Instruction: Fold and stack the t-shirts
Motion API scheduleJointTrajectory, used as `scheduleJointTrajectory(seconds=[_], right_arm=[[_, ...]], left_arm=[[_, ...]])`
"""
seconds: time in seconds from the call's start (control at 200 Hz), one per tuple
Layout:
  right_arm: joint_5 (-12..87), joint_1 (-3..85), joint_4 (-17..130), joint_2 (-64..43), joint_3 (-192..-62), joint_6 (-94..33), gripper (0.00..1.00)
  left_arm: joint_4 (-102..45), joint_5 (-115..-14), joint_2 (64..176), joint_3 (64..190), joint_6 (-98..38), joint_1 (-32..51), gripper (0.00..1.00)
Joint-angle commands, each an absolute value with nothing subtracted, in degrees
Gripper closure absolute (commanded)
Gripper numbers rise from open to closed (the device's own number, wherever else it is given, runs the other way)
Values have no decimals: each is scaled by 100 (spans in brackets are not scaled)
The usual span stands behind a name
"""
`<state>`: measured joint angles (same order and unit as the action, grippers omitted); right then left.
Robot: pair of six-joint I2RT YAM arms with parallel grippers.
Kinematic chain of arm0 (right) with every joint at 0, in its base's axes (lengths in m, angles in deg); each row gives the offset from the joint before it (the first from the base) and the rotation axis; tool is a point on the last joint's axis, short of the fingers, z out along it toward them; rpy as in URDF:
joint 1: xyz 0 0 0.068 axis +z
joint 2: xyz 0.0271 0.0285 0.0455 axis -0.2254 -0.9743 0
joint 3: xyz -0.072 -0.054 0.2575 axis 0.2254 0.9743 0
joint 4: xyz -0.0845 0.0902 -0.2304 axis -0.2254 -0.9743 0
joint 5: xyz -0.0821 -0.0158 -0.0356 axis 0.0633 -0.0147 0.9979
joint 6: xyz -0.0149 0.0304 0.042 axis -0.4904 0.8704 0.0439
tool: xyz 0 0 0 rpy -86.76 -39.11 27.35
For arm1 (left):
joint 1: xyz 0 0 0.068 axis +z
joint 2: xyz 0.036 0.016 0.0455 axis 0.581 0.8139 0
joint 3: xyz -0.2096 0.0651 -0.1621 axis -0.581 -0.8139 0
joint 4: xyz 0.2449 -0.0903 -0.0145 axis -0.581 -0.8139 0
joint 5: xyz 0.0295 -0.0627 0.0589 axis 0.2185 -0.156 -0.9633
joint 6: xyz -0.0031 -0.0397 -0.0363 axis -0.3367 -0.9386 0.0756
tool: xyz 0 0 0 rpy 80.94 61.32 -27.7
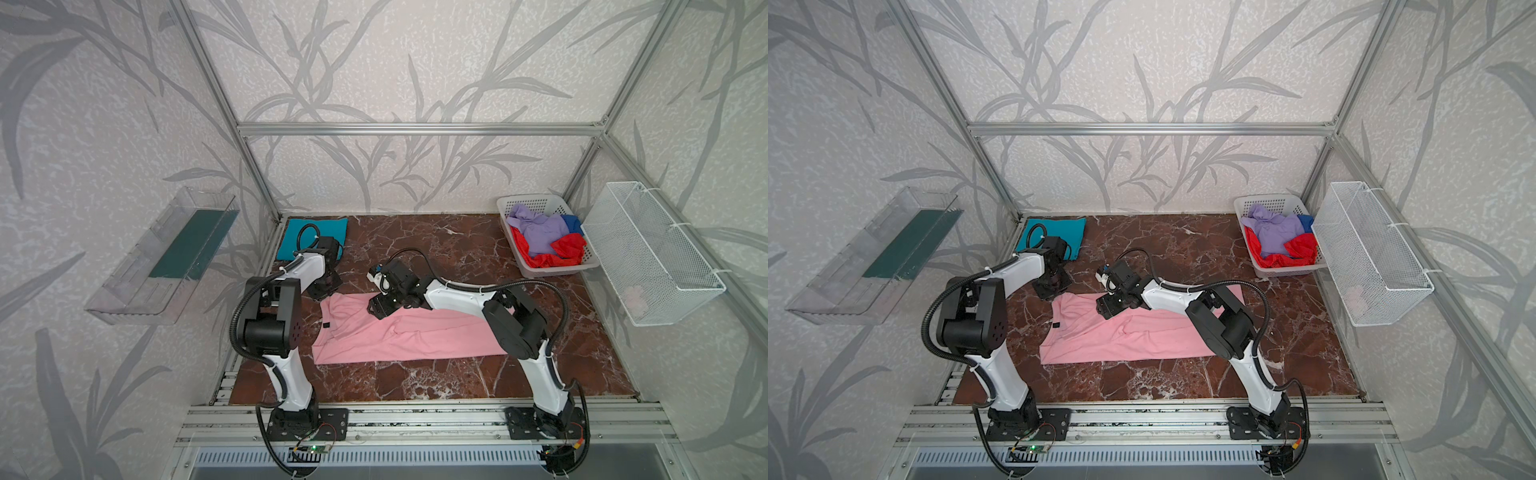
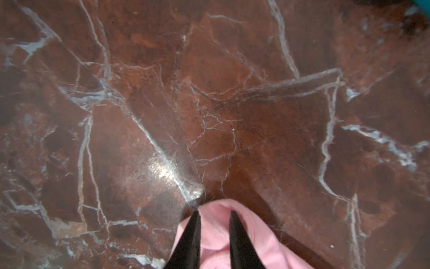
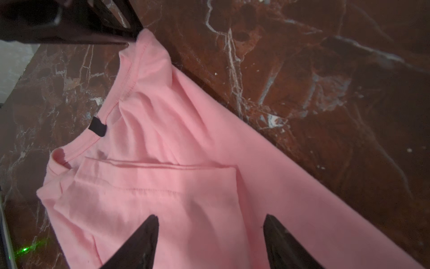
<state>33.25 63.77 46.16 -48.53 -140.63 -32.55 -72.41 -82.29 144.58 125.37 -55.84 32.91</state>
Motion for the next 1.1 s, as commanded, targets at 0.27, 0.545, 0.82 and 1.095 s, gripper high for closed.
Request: scheduleJointTrajectory(seconds=[0.27, 0.545, 0.82, 1.095], right_arm=[[3154, 6548, 4593, -4739, -14049, -3280, 88], [3409, 6550, 4783, -4017, -13011, -3307, 98], [4445, 7059, 3777, -4434, -14293, -4408, 89], [4682, 7121, 3208, -5439, -15697, -4494, 75]], left_arm=[[-7217, -8200, 14679, 12641, -5656, 3533, 100], [-7158, -8156, 14674, 12540, -5639, 3640, 100], [-7153, -8137, 14599, 12461, -5656, 3645, 100], [-7226, -8068, 14439, 12470, -5674, 3648, 100]])
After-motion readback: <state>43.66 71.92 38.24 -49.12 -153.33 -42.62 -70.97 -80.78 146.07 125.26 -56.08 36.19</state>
